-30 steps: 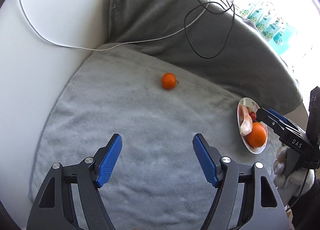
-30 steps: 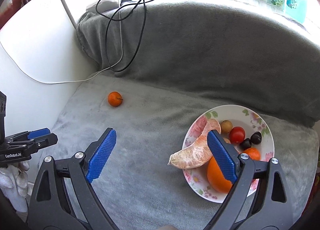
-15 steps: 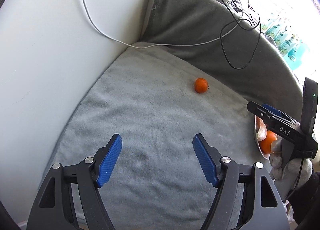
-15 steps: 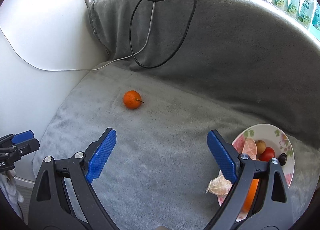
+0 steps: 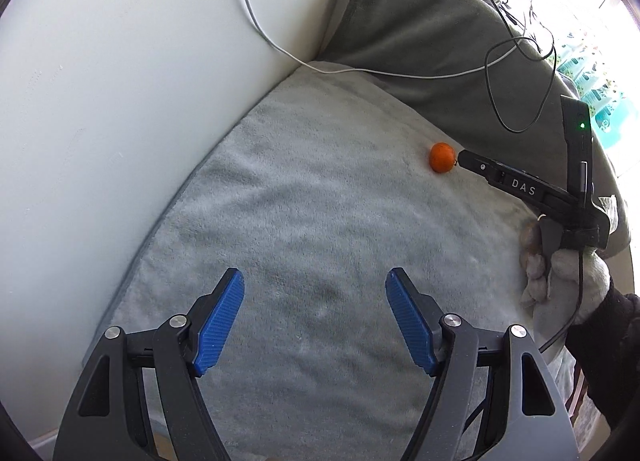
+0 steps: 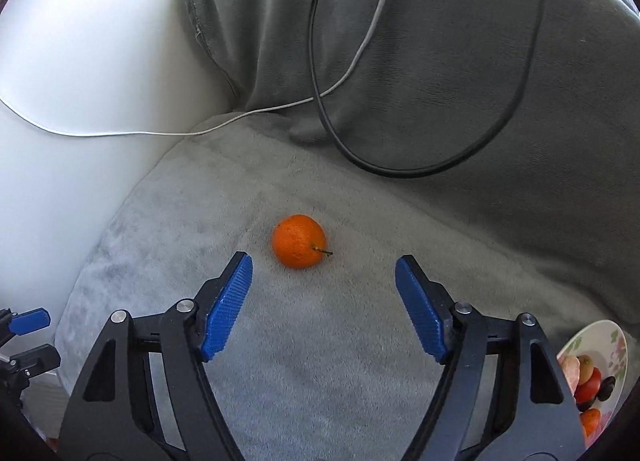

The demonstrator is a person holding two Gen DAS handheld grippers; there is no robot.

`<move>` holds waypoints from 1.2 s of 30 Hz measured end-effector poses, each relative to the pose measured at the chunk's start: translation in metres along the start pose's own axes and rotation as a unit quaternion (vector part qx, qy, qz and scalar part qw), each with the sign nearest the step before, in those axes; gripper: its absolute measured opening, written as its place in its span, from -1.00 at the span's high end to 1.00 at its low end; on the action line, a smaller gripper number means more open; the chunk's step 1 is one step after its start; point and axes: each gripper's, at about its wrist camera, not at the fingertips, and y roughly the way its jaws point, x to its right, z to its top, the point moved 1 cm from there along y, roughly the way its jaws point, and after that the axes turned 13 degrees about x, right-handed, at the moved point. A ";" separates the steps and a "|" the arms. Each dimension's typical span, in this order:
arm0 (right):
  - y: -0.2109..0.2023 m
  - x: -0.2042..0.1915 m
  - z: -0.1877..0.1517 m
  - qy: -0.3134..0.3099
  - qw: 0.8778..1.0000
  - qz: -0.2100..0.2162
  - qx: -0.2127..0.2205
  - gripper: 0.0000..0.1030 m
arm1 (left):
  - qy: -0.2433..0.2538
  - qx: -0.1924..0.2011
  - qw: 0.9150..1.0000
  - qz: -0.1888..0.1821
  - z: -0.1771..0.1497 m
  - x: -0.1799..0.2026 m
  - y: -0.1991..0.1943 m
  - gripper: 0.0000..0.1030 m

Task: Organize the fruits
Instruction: 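Close the right gripper around the mandarin, then carry the mandarin over the plate with the right gripper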

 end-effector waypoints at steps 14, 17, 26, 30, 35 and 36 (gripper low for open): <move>0.045 -0.007 -0.001 -0.006 0.999 0.014 -0.039 0.23 | -0.005 -0.004 1.000 0.005 0.003 -0.004 0.004 -0.43; 0.043 -0.008 -0.002 -0.007 0.999 0.016 -0.035 0.25 | -0.002 -0.002 1.000 0.006 0.004 -0.002 0.004 -0.43; 0.001 0.002 -0.009 0.018 0.999 0.022 -0.015 0.26 | 0.011 0.006 1.000 -0.009 0.009 0.017 0.001 -0.43; -0.027 0.016 -0.011 0.030 0.999 0.015 -0.003 0.26 | 0.023 0.007 0.999 -0.023 0.008 0.034 0.000 -0.43; -0.063 0.043 -0.021 0.060 0.998 -0.001 0.008 0.26 | 0.040 0.008 0.998 -0.039 0.005 0.056 -0.001 -0.43; -0.069 0.048 -0.023 0.066 0.998 -0.005 0.009 0.26 | 0.043 0.008 0.998 -0.041 0.005 0.060 -0.001 -0.43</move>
